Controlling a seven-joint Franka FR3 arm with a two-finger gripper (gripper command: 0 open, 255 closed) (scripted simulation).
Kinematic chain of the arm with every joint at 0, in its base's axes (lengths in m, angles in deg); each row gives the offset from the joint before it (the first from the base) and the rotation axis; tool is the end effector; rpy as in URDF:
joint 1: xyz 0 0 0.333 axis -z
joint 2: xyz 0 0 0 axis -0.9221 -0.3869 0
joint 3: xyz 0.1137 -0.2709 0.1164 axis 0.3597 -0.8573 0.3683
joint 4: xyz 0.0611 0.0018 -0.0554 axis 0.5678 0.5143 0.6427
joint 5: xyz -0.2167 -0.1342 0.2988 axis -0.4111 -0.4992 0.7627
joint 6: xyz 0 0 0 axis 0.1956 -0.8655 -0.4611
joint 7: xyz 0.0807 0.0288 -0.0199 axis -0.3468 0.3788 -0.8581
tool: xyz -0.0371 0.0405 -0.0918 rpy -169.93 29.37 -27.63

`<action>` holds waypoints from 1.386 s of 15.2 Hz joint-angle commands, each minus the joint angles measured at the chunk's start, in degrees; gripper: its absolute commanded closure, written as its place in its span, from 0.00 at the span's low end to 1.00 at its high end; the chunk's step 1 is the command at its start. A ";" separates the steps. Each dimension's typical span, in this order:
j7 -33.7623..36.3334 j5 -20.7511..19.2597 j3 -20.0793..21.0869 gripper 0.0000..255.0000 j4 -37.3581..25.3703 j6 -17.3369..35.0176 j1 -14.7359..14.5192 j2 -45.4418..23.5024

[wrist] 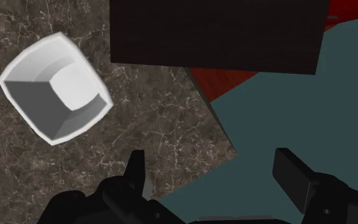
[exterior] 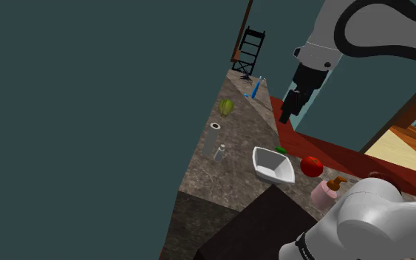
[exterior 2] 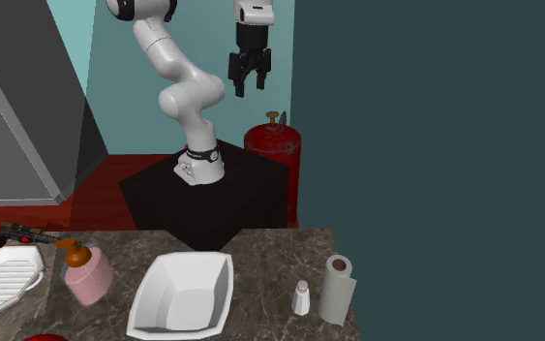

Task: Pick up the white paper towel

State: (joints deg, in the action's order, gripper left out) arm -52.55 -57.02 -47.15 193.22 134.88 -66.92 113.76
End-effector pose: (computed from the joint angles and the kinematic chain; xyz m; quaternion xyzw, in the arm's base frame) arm 0.3016 -0.0360 0.5717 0.9988 0.0290 -0.0253 0.0301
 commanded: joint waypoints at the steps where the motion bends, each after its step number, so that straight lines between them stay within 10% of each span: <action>1: 0.00 0.00 0.00 0.00 0.00 0.00 0.00 0.00; 21: -8.98 2.14 -8.47 0.00 -11.64 30.07 0.04 -40.68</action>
State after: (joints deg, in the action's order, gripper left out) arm -60.86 -55.41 -55.31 182.97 163.84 -66.90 75.54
